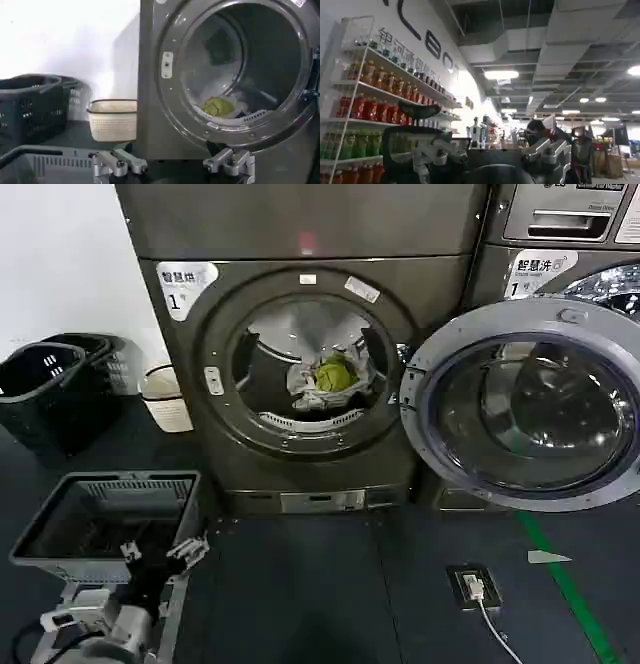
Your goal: Grasp the clothes from the dryer.
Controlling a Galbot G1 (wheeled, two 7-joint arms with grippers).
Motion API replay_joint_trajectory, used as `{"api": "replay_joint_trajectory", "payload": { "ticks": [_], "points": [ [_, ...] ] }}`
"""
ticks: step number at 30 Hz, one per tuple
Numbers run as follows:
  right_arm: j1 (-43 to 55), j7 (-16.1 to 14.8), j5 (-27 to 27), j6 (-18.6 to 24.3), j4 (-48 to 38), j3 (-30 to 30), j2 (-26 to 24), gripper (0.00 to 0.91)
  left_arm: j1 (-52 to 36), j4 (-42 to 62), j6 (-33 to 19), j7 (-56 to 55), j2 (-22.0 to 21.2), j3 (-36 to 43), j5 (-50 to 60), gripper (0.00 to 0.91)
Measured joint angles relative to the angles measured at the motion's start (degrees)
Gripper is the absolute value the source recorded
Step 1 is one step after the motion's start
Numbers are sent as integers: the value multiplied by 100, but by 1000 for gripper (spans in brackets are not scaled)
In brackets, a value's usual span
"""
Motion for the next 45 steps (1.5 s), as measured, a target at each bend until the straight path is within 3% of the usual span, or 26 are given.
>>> {"api": "replay_joint_trajectory", "payload": {
  "ticks": [21,45],
  "points": [
    [16,-283,281,367,113,-90,131,907,-8,-25,5,19,88,15,-127,907],
    [167,-482,311,487,165,-289,159,907,-1,17,-15,56,29,33,-69,907]
  ]
}}
